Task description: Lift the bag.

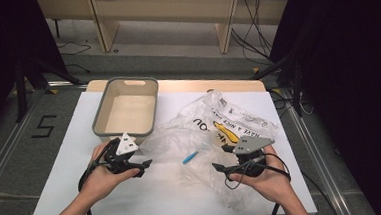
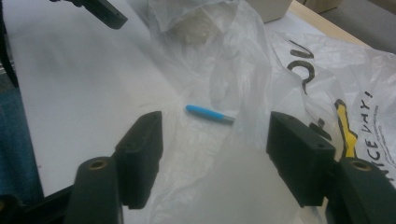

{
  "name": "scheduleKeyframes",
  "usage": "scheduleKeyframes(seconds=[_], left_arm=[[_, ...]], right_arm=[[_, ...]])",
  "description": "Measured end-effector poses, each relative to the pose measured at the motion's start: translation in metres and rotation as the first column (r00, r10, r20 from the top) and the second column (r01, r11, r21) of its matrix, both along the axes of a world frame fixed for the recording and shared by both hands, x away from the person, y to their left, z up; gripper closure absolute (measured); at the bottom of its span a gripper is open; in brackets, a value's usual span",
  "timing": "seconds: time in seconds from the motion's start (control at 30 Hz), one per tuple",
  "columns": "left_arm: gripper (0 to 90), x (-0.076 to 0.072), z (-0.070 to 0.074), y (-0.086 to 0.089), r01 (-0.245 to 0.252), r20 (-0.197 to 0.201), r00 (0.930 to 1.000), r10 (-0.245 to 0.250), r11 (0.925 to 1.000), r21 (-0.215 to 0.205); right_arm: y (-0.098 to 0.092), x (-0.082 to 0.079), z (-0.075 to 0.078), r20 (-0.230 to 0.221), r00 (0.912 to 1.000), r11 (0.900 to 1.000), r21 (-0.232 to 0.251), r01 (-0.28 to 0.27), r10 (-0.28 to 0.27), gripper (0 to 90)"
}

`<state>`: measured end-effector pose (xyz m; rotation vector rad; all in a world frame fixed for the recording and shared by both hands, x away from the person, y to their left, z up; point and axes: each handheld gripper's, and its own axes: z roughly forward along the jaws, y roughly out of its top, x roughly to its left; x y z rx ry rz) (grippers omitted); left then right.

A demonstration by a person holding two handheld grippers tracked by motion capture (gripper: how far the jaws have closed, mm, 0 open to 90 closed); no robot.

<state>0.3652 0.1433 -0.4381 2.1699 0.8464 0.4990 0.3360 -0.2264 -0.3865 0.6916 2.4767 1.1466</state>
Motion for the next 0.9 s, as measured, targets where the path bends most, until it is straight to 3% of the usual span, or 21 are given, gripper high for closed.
scheduleKeyframes(seconds=[0.4, 0.73, 0.9], left_arm=[[29.6, 0.019, -0.024, -0.001, 0.001, -0.045, 0.999, 0.001, 0.9981, 0.061], [40.3, 0.033, -0.037, -0.01, 0.015, -0.073, 0.9973, -0.009, 0.9964, 0.083], [46.5, 0.037, -0.039, -0.011, 0.014, -0.084, 0.9964, -0.008, 0.9979, 0.063]], right_arm=[[-0.037, -0.022, -0.007, -0.028, 0.9983, 0.998, 0.023, 0.052, -0.051, 34.4], [-0.042, -0.036, -0.017, -0.078, 0.9969, 0.998, 0.059, -0.004, 0.008, 32.9], [-0.042, -0.04, -0.02, -0.105, 0.9933, 0.997, 0.058, -0.043, 0.049, 31.6]])
